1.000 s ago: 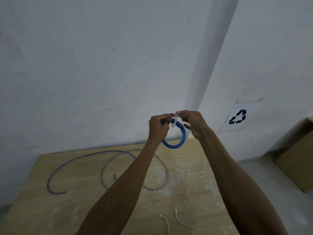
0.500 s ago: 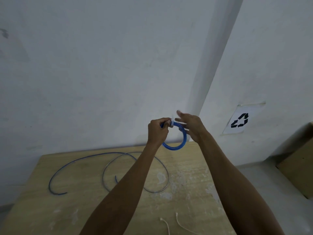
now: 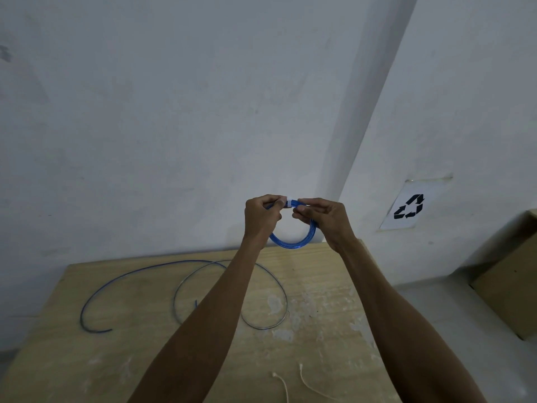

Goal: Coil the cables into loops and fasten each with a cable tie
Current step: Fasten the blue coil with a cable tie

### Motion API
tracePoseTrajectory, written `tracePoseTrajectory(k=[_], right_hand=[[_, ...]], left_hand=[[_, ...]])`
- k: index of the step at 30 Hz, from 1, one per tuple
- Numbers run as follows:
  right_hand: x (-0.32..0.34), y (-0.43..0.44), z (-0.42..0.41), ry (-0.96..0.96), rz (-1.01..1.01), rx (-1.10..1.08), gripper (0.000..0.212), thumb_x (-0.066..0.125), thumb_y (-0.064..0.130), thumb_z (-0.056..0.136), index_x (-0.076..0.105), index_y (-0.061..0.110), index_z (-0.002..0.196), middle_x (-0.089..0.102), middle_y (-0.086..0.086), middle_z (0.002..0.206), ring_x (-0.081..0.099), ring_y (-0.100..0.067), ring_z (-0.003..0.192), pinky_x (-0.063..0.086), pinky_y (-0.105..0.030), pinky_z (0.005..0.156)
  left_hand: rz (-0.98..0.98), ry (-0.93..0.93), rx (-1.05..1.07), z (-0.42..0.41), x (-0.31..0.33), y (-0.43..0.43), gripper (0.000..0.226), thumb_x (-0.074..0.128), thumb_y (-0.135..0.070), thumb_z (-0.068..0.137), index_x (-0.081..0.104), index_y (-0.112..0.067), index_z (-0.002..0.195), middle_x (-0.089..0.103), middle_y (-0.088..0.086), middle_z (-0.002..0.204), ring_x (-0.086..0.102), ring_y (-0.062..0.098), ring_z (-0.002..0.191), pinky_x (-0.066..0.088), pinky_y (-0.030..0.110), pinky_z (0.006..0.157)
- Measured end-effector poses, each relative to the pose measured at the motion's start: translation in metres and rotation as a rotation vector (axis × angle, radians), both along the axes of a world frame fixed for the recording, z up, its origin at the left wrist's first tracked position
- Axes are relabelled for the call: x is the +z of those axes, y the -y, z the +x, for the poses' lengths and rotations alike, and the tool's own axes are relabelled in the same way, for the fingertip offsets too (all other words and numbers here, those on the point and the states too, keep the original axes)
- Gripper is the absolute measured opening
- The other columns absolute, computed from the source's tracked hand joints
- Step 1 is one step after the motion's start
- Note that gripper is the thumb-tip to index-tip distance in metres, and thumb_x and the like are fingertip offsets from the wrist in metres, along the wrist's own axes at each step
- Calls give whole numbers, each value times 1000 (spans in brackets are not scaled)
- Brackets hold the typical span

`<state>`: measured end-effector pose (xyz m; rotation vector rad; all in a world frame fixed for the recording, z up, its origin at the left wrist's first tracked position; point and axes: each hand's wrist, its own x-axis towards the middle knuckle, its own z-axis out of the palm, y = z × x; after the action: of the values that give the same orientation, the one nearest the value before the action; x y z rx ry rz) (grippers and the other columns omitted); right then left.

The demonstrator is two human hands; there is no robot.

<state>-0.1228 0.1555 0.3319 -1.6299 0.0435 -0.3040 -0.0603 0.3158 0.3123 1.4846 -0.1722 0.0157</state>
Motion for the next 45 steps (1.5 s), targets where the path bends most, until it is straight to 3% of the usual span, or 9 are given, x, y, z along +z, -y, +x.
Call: tracePoseTrajectory(k=[4, 13, 18, 24, 27, 36, 39, 42, 45], right_hand=[[-4, -4, -1, 18, 123, 5, 21, 65, 2, 94, 73, 3, 113, 79, -15, 98, 78, -27, 87, 62, -30, 84], [0, -7, 3, 103, -158, -30, 18, 71, 5, 92, 74, 7, 109, 80, 4, 87, 78, -21, 78, 62, -27, 81], [-1, -6, 4, 97, -164, -52, 17, 71, 6, 92, 75, 9, 108, 80, 2, 86, 78, -22, 77, 63, -30, 82], [-2, -3, 5, 110, -195, -30, 20, 71, 6, 92, 74, 0, 111, 79, -13, 98, 78, -28, 83, 63, -36, 85], [-3, 0, 4, 120, -233, -20, 23, 71, 6, 92, 72, -3, 112, 80, -12, 96, 78, -28, 82, 63, -35, 84], [-2, -1, 5, 85, -250, -33, 20, 74, 9, 91, 72, -3, 107, 80, -8, 87, 78, -24, 78, 62, -30, 81], [1, -4, 9, 67, -253, -78, 18, 71, 15, 94, 76, 4, 107, 78, 0, 92, 75, -17, 80, 61, -26, 81], [8, -13, 17, -1, -124, -150, 31, 65, 31, 98, 73, 7, 117, 74, -1, 106, 71, -22, 96, 62, -31, 87], [22, -24, 27, -112, -30, -175, 36, 65, 43, 96, 75, 12, 112, 73, 2, 103, 69, -21, 97, 58, -31, 87]], left_hand=[[-23, -4, 6, 0, 1, 0, 14, 71, -11, 94, 79, -2, 101, 77, 11, 87, 56, 4, 50, 44, 15, 52], [4, 14, -85, -1, 0, -8, 18, 66, -13, 99, 78, -6, 110, 79, 12, 94, 61, 2, 55, 39, 12, 50], [-14, 28, -121, 0, 5, -13, 20, 60, -7, 100, 78, -3, 108, 78, 15, 93, 45, 6, 45, 36, 18, 47], [61, 95, -115, -1, 3, -14, 22, 75, -19, 93, 79, -7, 111, 79, 8, 98, 66, 8, 72, 47, 14, 57], [73, 72, -166, 0, 4, -18, 23, 74, -17, 94, 78, -5, 113, 78, 7, 96, 63, 1, 62, 45, 11, 54], [-9, -9, -201, 2, 4, -21, 24, 76, -13, 92, 77, -2, 113, 74, -4, 77, 48, 5, 48, 38, 16, 49], [-86, -41, -132, 1, 3, -18, 25, 77, -13, 91, 77, -3, 113, 76, 4, 84, 46, 8, 51, 39, 17, 49], [-126, -42, -94, -1, 5, -13, 27, 77, -13, 91, 76, -3, 116, 76, 8, 90, 53, 5, 52, 42, 15, 50], [-97, 8, -118, -5, 8, -9, 27, 76, -13, 91, 76, -3, 117, 77, 8, 92, 56, 3, 53, 43, 15, 51]])
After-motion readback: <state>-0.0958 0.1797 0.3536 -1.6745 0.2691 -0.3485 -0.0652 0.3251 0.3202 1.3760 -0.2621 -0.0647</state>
